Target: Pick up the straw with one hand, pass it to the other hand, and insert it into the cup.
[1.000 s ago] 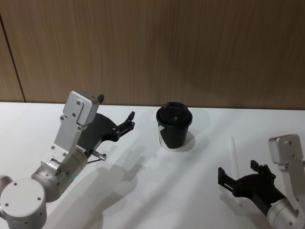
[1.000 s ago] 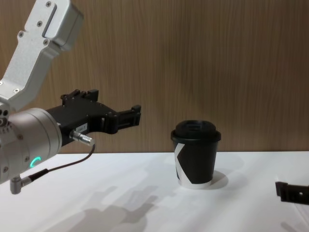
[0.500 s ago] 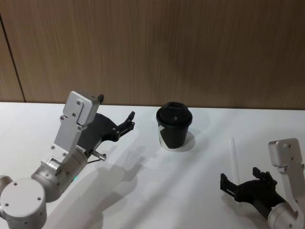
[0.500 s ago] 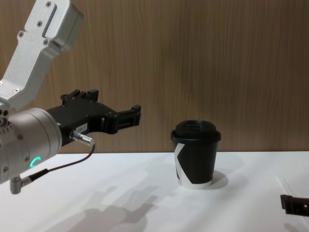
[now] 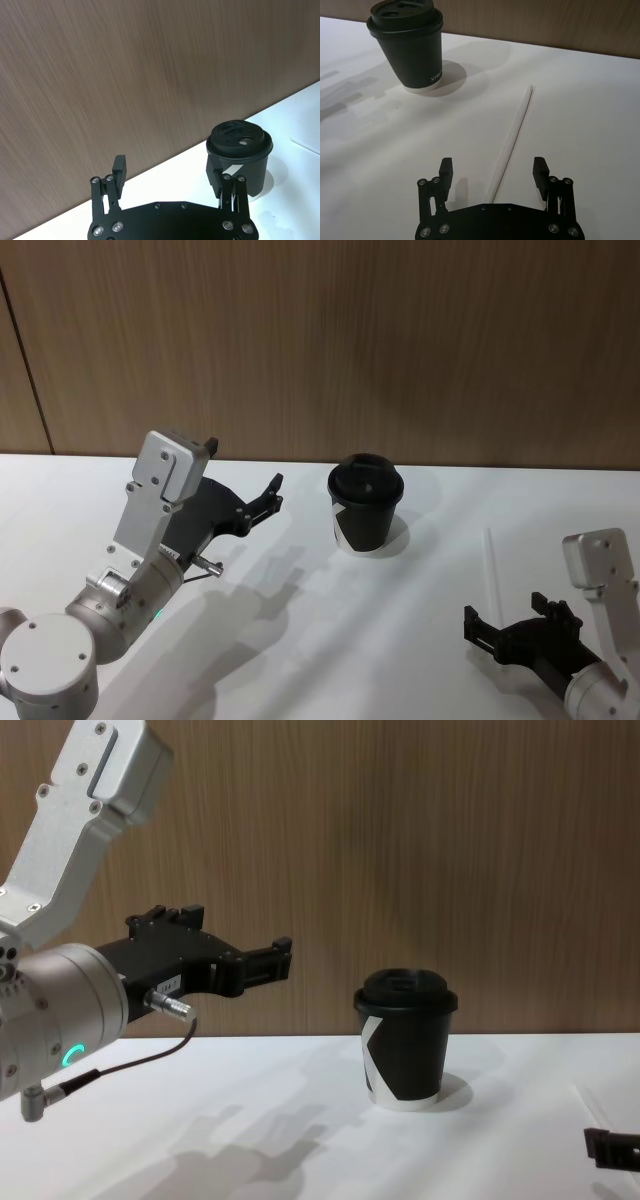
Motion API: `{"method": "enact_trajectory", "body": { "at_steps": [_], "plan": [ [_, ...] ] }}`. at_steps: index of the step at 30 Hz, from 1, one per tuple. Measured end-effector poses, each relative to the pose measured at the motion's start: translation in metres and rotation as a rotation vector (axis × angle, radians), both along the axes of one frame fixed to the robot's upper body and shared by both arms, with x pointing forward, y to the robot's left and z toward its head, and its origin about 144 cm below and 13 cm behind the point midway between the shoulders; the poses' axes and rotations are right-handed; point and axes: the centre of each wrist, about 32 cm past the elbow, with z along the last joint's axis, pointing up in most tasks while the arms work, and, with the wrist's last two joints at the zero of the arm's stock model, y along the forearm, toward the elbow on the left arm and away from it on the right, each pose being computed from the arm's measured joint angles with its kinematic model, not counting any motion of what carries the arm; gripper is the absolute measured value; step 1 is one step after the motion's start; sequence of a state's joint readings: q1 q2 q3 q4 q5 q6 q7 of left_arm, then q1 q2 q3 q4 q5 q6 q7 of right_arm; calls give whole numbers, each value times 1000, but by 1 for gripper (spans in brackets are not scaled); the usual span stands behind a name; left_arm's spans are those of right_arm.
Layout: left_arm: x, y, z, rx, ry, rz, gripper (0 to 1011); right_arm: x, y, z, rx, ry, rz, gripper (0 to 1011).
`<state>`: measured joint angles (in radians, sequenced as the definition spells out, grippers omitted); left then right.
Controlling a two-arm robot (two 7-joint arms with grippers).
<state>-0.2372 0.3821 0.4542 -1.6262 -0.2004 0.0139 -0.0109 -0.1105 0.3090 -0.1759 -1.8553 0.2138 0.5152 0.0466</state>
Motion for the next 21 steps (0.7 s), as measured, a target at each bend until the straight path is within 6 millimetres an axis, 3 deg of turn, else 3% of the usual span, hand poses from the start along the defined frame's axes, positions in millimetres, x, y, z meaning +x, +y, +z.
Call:
{"method": "enact_trajectory", "body": {
  "at_steps": [21],
  "plan": [
    [0,0,0,0,0,0,1002,0,-5,1,-14,31,12,1001]
  ]
}}
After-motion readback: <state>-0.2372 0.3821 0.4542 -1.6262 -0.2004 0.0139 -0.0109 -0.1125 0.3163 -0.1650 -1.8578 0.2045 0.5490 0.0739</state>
